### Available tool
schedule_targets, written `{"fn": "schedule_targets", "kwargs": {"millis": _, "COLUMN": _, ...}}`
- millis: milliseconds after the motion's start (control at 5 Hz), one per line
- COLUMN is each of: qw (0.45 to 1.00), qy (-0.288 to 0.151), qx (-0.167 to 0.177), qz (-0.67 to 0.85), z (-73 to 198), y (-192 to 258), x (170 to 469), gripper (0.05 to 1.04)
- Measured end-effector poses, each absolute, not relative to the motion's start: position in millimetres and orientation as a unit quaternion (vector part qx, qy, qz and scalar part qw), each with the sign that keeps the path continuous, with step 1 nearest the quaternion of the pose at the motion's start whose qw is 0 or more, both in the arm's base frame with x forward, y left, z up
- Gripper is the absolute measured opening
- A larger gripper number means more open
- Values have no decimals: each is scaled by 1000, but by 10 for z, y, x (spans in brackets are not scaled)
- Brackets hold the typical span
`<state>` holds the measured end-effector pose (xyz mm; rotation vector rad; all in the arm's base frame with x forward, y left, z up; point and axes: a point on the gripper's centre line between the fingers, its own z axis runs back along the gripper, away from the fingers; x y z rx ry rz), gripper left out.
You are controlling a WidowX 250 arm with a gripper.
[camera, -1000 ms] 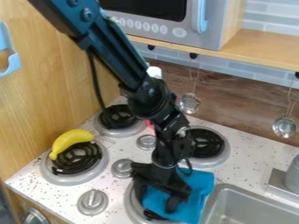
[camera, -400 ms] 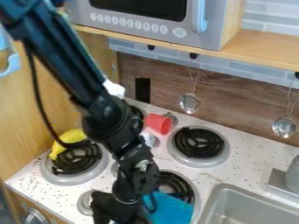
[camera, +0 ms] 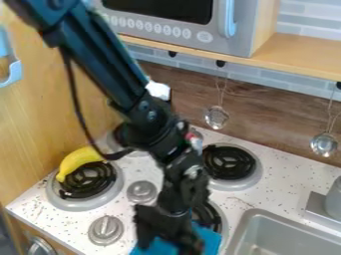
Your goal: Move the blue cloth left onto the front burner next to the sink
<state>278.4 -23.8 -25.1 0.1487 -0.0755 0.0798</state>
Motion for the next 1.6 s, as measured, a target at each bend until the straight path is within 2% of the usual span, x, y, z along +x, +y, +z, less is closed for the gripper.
{"fn": "schedule_targets", "kwargs": {"millis": 400, "qw": 994, "qy": -30, "qx": 76, "qz": 74, "z": -322, "y": -199, "x": 3277, "gripper": 971}}
{"fn": "schedule_targets", "kwargs": {"millis": 800, "qw": 990, "qy": -44, "qx": 79, "qz": 105, "z": -293, "y": -79, "x": 3684, "gripper": 971}}
{"fn": "schedule_targets", "kwargs": {"millis": 1000, "qw": 985, "qy": -53, "qx": 68, "qz": 148, "z": -219, "y": 75, "x": 3876, "gripper": 971}}
{"fn": "schedule_targets", "kwargs": {"millis": 1400, "qw": 979, "qy": -96, "qx": 50, "qz": 171, "z": 77, "y": 73, "x": 4261, "gripper": 971}}
{"fn": "schedule_targets", "kwargs": {"millis": 1600, "qw": 977, "qy": -99, "qx": 50, "qz": 183, "z": 85, "y": 143, "x": 4332, "gripper": 971}}
